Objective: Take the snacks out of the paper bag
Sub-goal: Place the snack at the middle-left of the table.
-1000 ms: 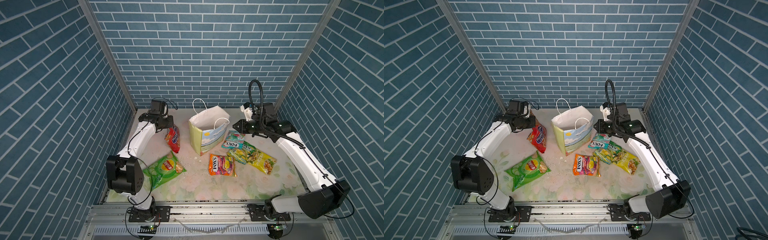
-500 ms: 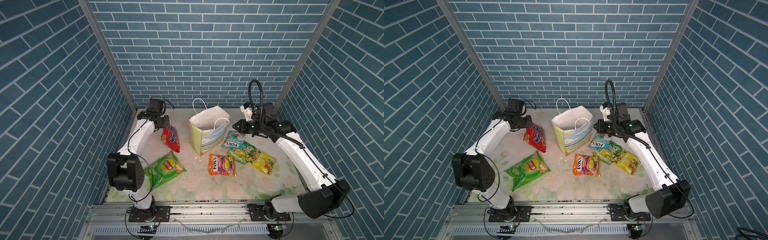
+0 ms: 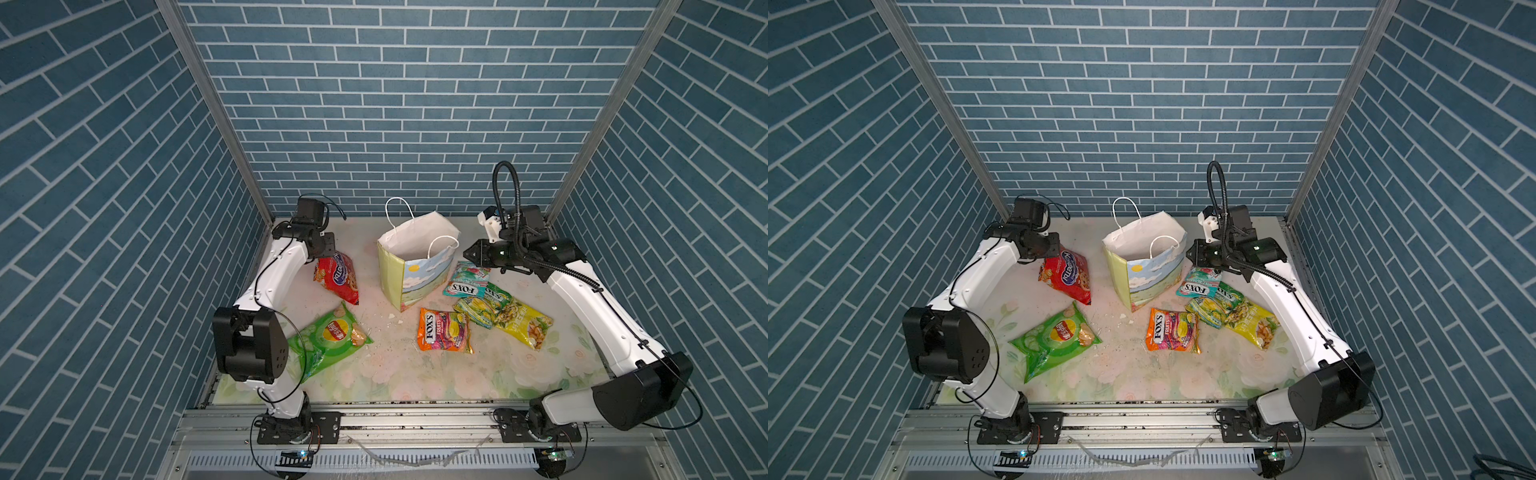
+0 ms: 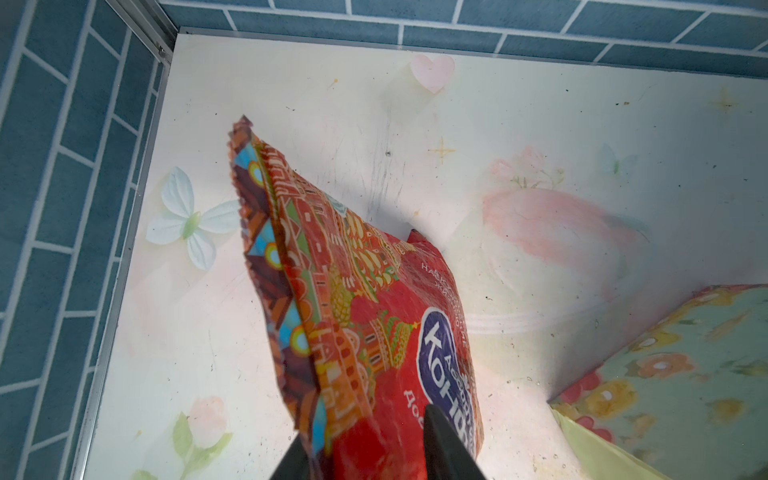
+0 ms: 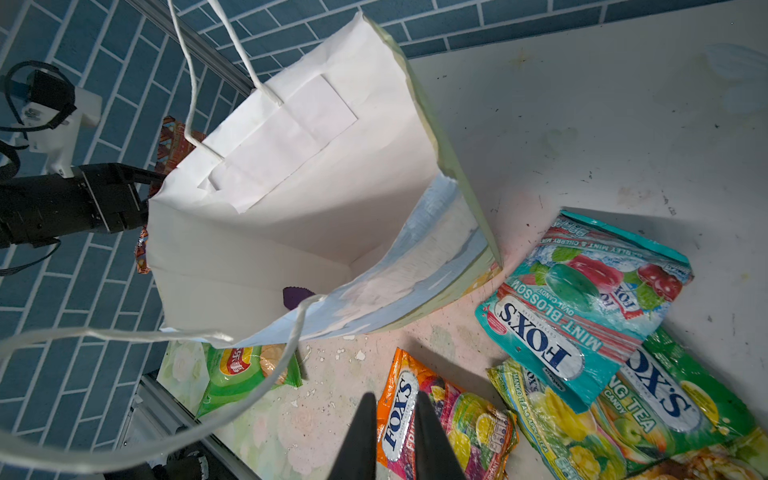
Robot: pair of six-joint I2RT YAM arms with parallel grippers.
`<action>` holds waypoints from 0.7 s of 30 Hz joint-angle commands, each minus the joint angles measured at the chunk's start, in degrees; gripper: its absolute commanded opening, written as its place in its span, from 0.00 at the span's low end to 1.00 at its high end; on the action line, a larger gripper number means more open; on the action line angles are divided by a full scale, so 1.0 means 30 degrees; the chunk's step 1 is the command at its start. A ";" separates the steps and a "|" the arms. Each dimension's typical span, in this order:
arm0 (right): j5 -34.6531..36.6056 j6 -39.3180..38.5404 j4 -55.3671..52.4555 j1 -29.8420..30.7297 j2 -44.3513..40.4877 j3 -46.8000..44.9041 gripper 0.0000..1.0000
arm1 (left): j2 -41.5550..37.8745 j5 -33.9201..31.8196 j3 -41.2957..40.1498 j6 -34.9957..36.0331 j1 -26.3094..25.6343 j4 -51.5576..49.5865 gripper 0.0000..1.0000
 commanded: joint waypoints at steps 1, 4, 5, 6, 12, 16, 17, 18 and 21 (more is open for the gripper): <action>0.0225 0.0428 0.0039 0.0071 0.0124 0.0280 0.19 | -0.0731 -0.0031 0.0423 0.0168 0.0125 -0.0516 0.42; 0.0284 0.0399 0.0018 0.0077 0.0124 0.0258 0.19 | -0.1288 -0.0401 0.0806 0.0144 0.0129 -0.0787 0.46; 0.0313 0.0399 0.0010 0.0077 0.0124 0.0280 0.19 | -0.1572 -0.0588 0.0945 0.0124 0.0140 -0.0862 0.46; 0.0313 0.0399 0.0010 0.0080 0.0153 0.0276 0.19 | -0.1859 -0.0756 0.1036 0.0165 0.0125 -0.0863 0.46; 0.0256 0.0399 0.0142 0.0075 0.0380 0.0353 0.20 | -0.3358 0.0353 0.2021 0.0399 0.0140 -0.1062 0.38; 0.0225 0.0342 0.0128 0.0073 0.0664 0.0624 0.20 | -0.3222 0.3818 0.3191 0.0648 0.0013 -0.1622 0.32; 0.0225 0.0297 0.0107 0.0080 0.0692 0.0700 0.20 | -0.3146 0.4732 0.3444 0.0703 -0.0143 -0.1772 0.30; 0.0214 0.0282 0.0078 0.0087 0.0737 0.0725 0.20 | -0.3029 0.5244 0.3739 0.0816 -0.0324 -0.2014 0.29; 0.0267 0.0260 0.0069 0.0076 0.0765 0.0812 0.20 | -0.2458 0.5872 0.5126 0.2094 -0.1663 -0.3150 0.29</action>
